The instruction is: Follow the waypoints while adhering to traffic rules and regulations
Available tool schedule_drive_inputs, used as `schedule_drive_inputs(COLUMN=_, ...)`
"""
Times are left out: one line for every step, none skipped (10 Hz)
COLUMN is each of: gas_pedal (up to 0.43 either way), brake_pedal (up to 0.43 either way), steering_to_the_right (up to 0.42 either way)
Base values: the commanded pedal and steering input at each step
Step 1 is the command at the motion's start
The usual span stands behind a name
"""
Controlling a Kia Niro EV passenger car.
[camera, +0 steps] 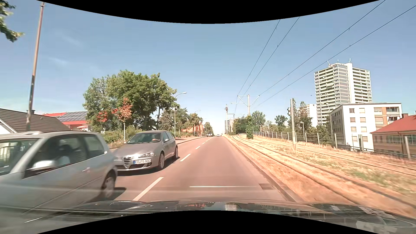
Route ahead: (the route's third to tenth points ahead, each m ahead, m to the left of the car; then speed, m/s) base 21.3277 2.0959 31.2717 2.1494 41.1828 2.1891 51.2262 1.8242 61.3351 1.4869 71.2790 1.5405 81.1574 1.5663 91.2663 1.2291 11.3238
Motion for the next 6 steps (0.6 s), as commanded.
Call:
schedule_drive_inputs(gas_pedal=0.209, brake_pedal=0.000, steering_to_the_right=0.005)
schedule_drive_inputs(gas_pedal=0.209, brake_pedal=0.000, steering_to_the_right=0.005)
schedule_drive_inputs(gas_pedal=0.209, brake_pedal=0.000, steering_to_the_right=0.005)
schedule_drive_inputs(gas_pedal=0.209, brake_pedal=0.000, steering_to_the_right=0.005)
schedule_drive_inputs(gas_pedal=0.209, brake_pedal=0.000, steering_to_the_right=0.005)
schedule_drive_inputs(gas_pedal=0.209, brake_pedal=0.000, steering_to_the_right=0.005)
